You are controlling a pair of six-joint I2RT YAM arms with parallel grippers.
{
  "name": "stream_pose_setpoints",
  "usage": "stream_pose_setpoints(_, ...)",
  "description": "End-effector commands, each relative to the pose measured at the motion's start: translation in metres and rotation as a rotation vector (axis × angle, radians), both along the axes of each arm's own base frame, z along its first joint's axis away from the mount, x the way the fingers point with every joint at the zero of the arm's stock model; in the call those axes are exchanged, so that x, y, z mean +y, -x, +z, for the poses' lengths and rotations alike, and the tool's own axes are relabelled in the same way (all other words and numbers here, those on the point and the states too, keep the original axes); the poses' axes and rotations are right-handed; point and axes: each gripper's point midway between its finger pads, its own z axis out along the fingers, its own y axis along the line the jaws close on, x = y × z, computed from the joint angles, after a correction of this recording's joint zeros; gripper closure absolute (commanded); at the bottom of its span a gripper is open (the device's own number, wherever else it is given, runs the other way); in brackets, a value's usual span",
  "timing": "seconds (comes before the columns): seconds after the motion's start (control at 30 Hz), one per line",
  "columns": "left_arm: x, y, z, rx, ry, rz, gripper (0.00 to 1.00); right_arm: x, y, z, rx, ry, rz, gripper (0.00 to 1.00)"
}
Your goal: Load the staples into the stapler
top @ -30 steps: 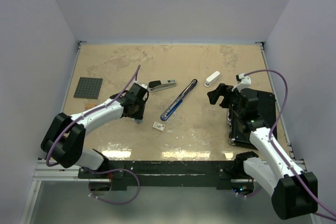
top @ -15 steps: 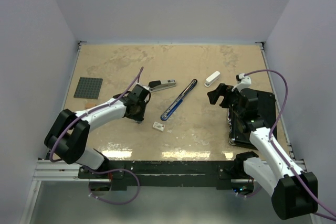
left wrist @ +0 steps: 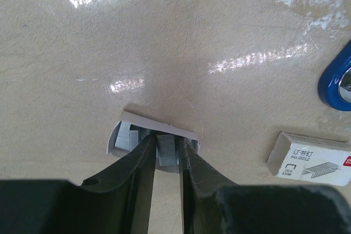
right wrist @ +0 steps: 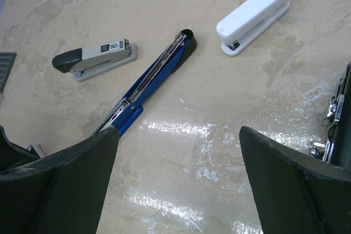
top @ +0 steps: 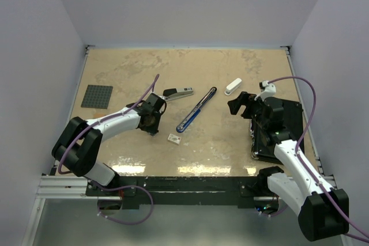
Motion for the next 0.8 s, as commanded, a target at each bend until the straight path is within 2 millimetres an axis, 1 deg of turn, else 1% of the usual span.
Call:
stream_pose_setpoints(0.0, -0.005, -0.002, -0.003, 0.0, 0.014, 0.0, 0.74, 0.004, -0.002, 0.006, -0.021, -0.017, 0.009, 0.03)
stream_pose_setpoints(0.17, -0.007, -0.004, 0.006, -0.021, 0.027, -0.001, 0.86, 0.003, -0.003, 0.007, -0.023, -0.016, 0.008, 0.03)
stream_pose_setpoints(0.27, -0.008, -0.006, 0.013, -0.033, 0.037, 0.001, 0.89, 0.003, -0.003, 0.007, -0.021, -0.015, 0.006, 0.03)
stream_pose_setpoints(0.33, -0.008, -0.006, 0.017, -0.036, 0.038, 0.001, 0.89, 0.004, -0.004, 0.008, -0.023, -0.015, 0.01, 0.03)
stream_pose_setpoints(0.6, -0.014, -0.016, 0.056, -0.116, 0.09, 0.003, 0.9, 0.003, -0.005, 0.008, -0.022, -0.007, 0.011, 0.03)
stream_pose_setpoints(0.73, -0.027, -0.023, 0.074, -0.165, 0.154, -0.028, 0.91, 0.003, -0.004, 0.008, -0.024, -0.003, 0.012, 0.03)
stream_pose_setpoints(0.77, -0.035, -0.026, 0.082, -0.187, 0.192, -0.054, 0.91, 0.003, -0.004, 0.008, -0.023, -0.002, 0.014, 0.03)
